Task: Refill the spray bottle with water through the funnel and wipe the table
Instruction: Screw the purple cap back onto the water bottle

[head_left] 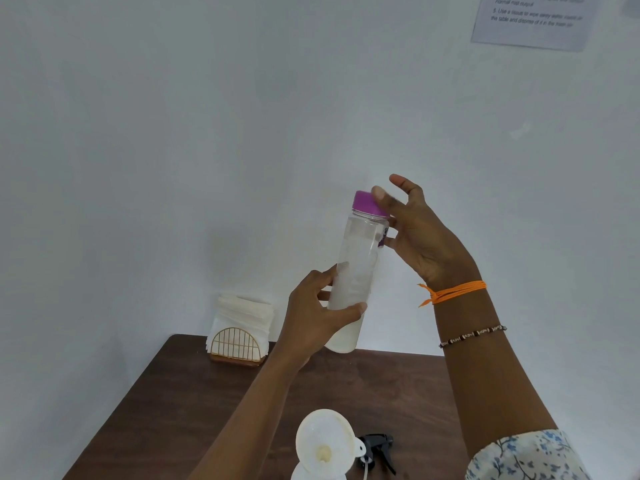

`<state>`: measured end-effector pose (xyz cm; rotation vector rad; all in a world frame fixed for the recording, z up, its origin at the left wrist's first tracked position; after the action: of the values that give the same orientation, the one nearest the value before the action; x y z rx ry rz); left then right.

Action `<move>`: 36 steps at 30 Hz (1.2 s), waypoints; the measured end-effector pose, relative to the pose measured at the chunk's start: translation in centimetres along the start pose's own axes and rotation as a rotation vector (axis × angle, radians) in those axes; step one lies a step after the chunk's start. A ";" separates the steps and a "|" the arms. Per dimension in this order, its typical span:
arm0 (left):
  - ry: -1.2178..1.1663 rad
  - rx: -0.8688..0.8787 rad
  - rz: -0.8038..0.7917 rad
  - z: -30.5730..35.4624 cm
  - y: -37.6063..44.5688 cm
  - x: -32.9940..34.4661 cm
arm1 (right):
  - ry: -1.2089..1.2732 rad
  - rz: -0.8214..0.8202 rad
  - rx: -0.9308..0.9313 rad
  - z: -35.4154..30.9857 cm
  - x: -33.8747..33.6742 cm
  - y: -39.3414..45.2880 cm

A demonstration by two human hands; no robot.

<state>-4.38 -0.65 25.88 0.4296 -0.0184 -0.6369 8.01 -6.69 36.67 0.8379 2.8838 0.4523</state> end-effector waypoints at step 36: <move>0.055 -0.099 -0.010 -0.7 -1.2 2.6 | -0.185 0.179 -0.087 1.2 0.8 -1.1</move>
<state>-2.89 -2.75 24.50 0.3520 0.0674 -0.6325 7.00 -6.89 35.13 1.0677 2.6136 0.4845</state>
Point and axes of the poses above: each hand's wrist, its own y-axis towards the middle knuckle, its own x-axis out of the palm, z = x × y, the point moved 7 cm from there along y, towards the middle knuckle, and after that the axes turned 8 degrees about -y, right-handed, at the moved point
